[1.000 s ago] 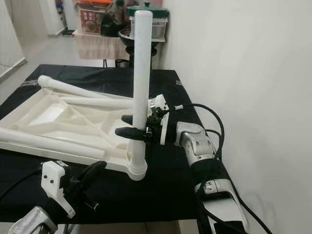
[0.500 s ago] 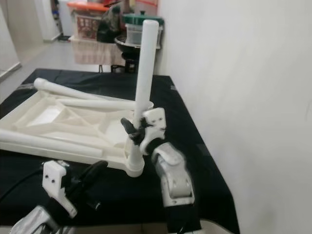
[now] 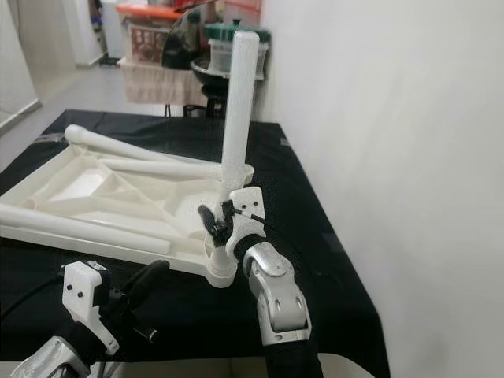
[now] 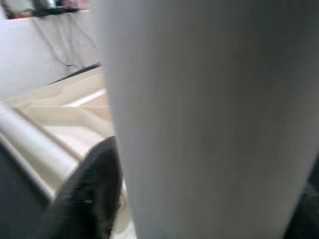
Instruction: Building children table
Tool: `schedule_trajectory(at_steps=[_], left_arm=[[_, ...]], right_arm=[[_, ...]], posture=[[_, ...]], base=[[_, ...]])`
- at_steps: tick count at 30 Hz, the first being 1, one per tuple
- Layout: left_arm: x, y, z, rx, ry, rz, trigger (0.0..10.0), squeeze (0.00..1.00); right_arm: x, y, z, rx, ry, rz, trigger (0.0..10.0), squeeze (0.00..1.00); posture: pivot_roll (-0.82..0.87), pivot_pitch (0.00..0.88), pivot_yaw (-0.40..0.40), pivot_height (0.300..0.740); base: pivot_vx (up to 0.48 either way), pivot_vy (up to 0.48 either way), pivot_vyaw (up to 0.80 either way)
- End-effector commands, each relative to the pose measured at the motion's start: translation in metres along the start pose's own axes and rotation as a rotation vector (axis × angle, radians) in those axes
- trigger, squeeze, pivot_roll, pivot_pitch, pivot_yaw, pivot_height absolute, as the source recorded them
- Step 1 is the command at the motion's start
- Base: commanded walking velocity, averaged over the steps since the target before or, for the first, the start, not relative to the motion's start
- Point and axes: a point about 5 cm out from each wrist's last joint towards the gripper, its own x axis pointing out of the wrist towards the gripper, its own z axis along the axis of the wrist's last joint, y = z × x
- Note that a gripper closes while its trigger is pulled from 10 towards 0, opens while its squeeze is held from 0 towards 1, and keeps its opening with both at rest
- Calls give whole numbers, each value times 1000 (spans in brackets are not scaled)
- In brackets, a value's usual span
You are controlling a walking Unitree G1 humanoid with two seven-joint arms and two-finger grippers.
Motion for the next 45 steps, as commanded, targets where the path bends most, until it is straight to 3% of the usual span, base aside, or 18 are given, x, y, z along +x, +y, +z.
schedule_trajectory(at_steps=[1, 2, 4, 5, 9, 14, 15, 16, 17, 19, 30, 31, 32, 33, 35, 36, 44, 45], left_arm=[[1, 0, 0, -1, 0, -6, 10000, 0], [1, 0, 0, -3, 0, -8, 10000, 0], [2, 1, -1, -4, 1, -8, 10000, 0], [2, 1, -1, -5, 2, -9, 10000, 0], [3, 1, -2, -7, 3, -10, 10000, 0], [3, 0, -4, -10, 6, -10, 10000, 0], [3, 0, -4, -10, 6, -9, 10000, 0], [3, 0, -4, -10, 6, -9, 10000, 0], [3, 0, -4, -10, 6, -9, 10000, 0], [3, -1, -4, -11, 6, -10, 10000, 0], [4, -3, -3, -17, 4, -17, 10000, 0], [3, -4, -3, -17, 4, -18, 10000, 0], [2, -3, -2, -17, 3, -18, 10000, 0], [2, -3, -2, -17, 3, -18, 10000, 0], [0, -3, 1, -14, 1, -16, 10000, 0], [-1, -2, 1, -14, 1, -16, 10000, 0], [0, -2, 1, -20, 7, -27, 10000, 0], [0, -2, 1, -19, 7, -27, 10000, 0]], right_arm=[[4, 1, 21, 9, -59, 223, 10000, 1000], [3, 1, 27, 1, -72, 320, 10000, 282], [1, -3, 32, -49, -50, 437, 10000, 282], [0, -7, 33, -84, -21, 511, 10000, 0], [-2, -21, 39, -133, 28, 656, 10000, 0], [6, -44, 46, -27, 26, 738, 10000, 0], [6, -45, 45, -9, 31, 768, 6941, 0], [6, -45, 45, -9, 31, 768, 6941, 0], [6, -45, 43, 7, 38, 796, 275, 0], [5, -46, 41, 14, 42, 814, 0, 0], [-1, -53, 35, -22, -3, 686, 0, 0], [-3, -50, 29, -19, 6, 614, 0, 0], [2, -41, 18, -7, -10, 375, 0, 0], [2, -41, 18, -7, -10, 375, 0, 0], [-15, -26, -22, 63, 91, -251, 0, 0], [-23, -25, -30, 76, 125, -407, 0, 0], [-9, -4, -23, -23, 73, -116, 0, 0], [-8, -3, -22, -30, 76, -109, 10000, 0]], posture=[[3, 0, -92, 740], [3, 0, -92, 740], [1, 0, -87, 740], [0, 0, -86, 740], [3, 0, -85, 740], [20, 0, -91, 740], [20, 0, -91, 740], [20, 0, -91, 740], [21, 0, -93, 740], [20, 0, -93, 740], [11, 0, -90, 740], [9, 0, -100, 740], [7, 0, -105, 740], [7, 0, -105, 740], [-6, 0, -95, 740], [-6, 0, -95, 740], [1, 0, -88, 740], [1, 0, -88, 740]], base=[[0, 0, 0], [0, 0, 0], [0, 0, 0], [0, 0, 0], [0, 0, 0], [0, 0, 0], [0, 0, 0], [0, 0, 0], [0, 0, 0], [0, 0, 0], [0, 0, 0], [0, 0, 0], [0, 0, 0], [0, 0, 0], [0, 0, 0], [0, 0, 0], [0, 0, 0], [0, 0, 0]])
